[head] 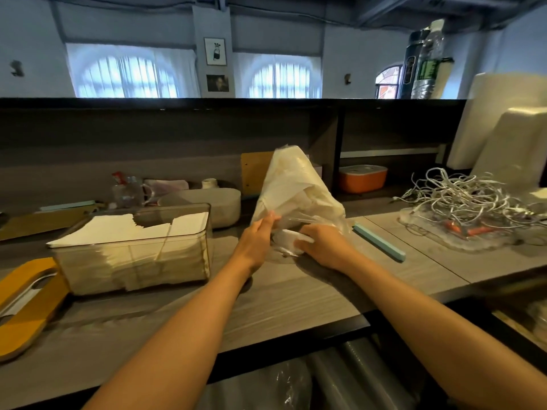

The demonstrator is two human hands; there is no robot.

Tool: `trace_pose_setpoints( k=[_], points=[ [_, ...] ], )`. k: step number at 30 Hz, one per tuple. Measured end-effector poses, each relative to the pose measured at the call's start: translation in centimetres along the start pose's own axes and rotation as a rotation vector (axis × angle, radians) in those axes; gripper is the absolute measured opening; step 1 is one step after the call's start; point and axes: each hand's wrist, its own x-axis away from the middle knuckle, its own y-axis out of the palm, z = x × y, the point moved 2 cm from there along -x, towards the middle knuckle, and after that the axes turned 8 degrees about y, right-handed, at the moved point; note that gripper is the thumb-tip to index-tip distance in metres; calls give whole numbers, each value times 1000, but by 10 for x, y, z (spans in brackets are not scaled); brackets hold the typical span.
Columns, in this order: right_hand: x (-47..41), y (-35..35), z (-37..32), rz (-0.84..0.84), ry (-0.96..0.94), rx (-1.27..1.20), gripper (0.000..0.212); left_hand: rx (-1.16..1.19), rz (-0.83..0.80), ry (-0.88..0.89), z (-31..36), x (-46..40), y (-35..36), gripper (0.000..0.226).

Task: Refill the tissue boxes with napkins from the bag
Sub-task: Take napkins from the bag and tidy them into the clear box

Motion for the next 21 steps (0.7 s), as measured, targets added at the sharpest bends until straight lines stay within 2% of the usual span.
trace_pose_setpoints(
  k=[4,7,9,12,14,17,21],
  points=[
    [7,-13,-9,93,-13,-294,19,113,37,2,-4,-2,-3,68],
    [11,-27,-24,170,4,-677,26,222,122,2,-1,-3,-4,61],
    [7,-33,-32,94,117,-884,27,361,116,1,1,-2,-4,58],
    [-5,-42,-50,-104,235,-1124,25,661,24,43,3,-1,-4,65],
    [-12,-41,-62,-140,282,-1068,27,768,-7,71,4,-2,-7,69],
    [-12,-24,-69,-140,353,-889,25,729,33,24,5,0,-10,63],
    [-10,0,-59,-261,506,-994,20,608,181,-104,-6,-8,-10,32]
  ],
)
